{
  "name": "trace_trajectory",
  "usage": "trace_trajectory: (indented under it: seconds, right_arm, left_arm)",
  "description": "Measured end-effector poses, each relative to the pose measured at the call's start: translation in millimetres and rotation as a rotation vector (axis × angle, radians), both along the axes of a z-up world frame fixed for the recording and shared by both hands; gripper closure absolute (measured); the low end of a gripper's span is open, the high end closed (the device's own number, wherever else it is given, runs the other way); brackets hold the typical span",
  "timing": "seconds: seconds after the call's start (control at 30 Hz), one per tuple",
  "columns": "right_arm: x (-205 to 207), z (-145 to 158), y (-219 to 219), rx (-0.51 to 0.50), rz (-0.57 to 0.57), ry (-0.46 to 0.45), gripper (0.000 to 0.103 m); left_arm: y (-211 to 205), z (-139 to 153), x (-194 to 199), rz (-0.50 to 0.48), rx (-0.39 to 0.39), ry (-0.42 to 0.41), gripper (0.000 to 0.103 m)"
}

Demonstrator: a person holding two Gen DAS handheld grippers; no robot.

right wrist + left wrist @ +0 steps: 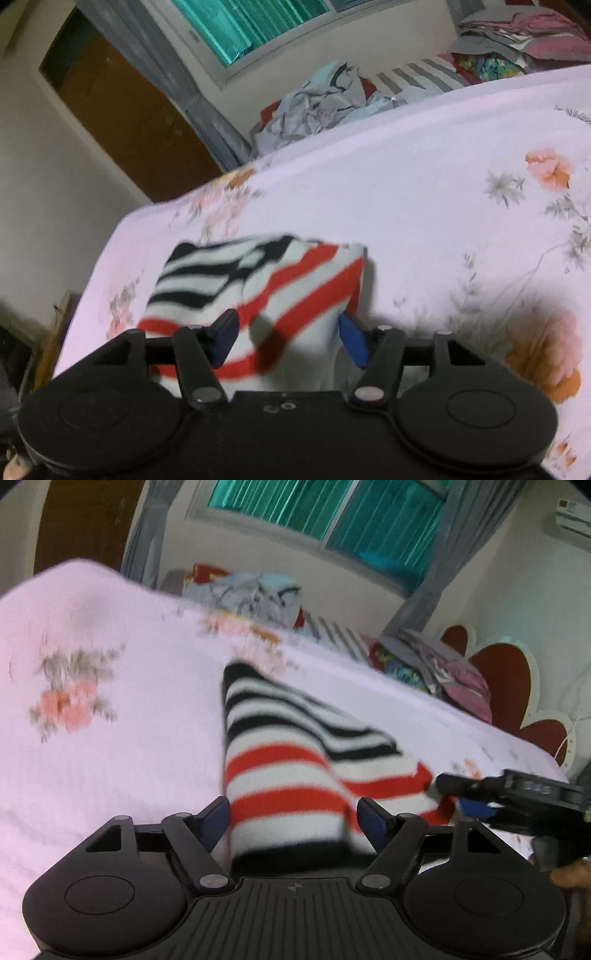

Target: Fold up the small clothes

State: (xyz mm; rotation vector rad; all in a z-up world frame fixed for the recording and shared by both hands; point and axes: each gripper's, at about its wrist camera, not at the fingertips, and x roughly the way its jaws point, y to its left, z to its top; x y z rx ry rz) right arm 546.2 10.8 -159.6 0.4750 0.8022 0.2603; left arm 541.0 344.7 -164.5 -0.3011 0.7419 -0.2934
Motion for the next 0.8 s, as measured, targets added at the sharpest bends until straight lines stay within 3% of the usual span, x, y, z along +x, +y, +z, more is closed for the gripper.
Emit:
trace_trajectory:
  seconds: [0.07,0.2,0.27,0.37,0.57,0.8]
  right_arm:
    - [12.2,-4.6,1.5,-0.019,0.005,0.017,0.061]
    - [20.2,-7.5,7.6,-0.051,0.006,-0.016,0.074]
    - [24.0,-6.4,17.2,-0.133,0.028,-0.054,0.079]
    - [31.2,-14.2,24.6,-0.236,0.021,-0.034,0.079]
    - [13.2,-6.7,13.5,-0.165,0.013,-0.018,0.074]
    - [-36.7,5.7,4.1,-0.106,0.036,-0.031,0.069]
  left_arm:
    - [-5.3,3.8,6.5,-0.008,0.009,-0.01,0.029]
    - [-11.6,-3.8,13.9,0.008,0.055,-0.007,0.028]
    - [-12.3,-13.4,19.1,0.019,0.086,0.021,0.028]
    - [-6.9,-25.7,22.3,0.019,0.044,0.066,0.026]
    - [-7.4,-11.3,8.5,0.003,0.075,0.038,0.026]
    - [-8.6,5.3,-19.9,-0.031,0.092,0.008,0.026]
